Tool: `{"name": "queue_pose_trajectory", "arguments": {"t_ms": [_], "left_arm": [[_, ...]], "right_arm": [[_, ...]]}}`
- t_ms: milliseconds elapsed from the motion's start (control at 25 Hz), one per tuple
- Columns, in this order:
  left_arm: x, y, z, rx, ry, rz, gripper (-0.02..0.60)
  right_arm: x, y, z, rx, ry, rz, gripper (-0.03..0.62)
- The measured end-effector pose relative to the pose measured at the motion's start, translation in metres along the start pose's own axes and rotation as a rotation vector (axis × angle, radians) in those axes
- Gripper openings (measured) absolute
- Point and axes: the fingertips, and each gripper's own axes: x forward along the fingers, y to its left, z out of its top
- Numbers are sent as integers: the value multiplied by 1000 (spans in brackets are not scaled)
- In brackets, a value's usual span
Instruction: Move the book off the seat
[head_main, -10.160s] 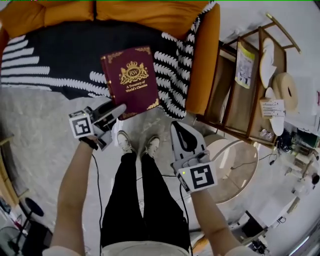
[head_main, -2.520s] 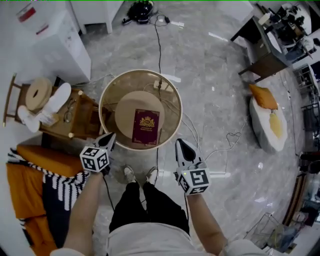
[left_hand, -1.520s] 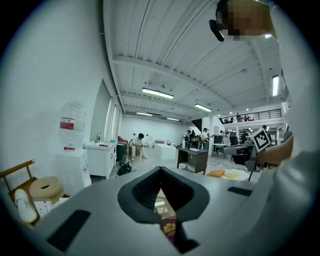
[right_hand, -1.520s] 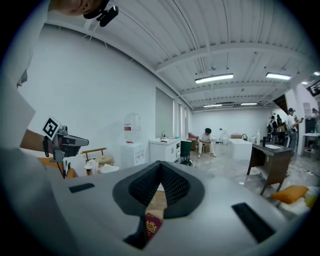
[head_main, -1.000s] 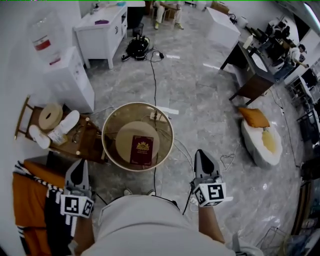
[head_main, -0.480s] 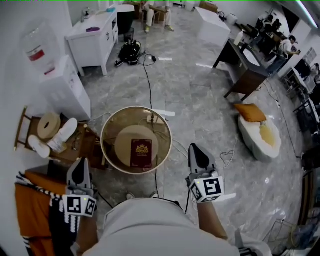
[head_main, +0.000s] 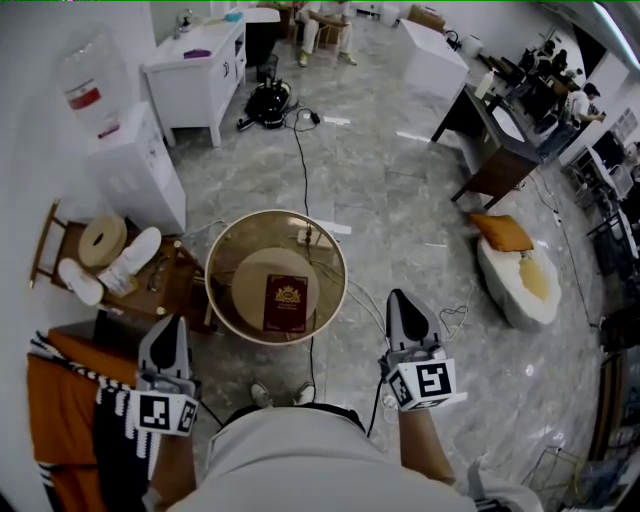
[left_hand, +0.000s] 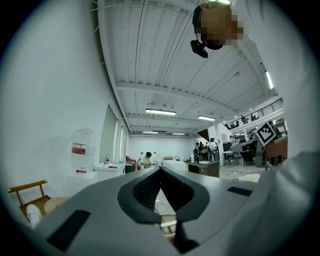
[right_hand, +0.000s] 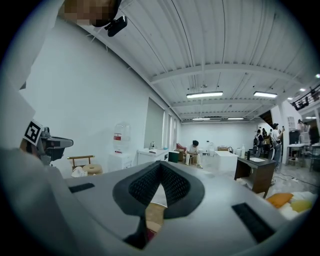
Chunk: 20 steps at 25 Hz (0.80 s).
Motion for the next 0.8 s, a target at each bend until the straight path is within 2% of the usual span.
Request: {"name": "queue_pose_trajectory", "arguments": {"t_ms": [280, 520, 800], "left_arm": [[-7, -10, 0, 43, 11, -35, 17], [-14, -6, 1, 34, 11, -31, 17], [-24, 3, 2, 22, 9, -21, 17]], "right_arm": [[-6, 11, 0, 5, 2, 10, 21], [-5, 23, -5, -2, 34, 36, 21], [0, 37, 3, -23, 15, 47, 21]]}}
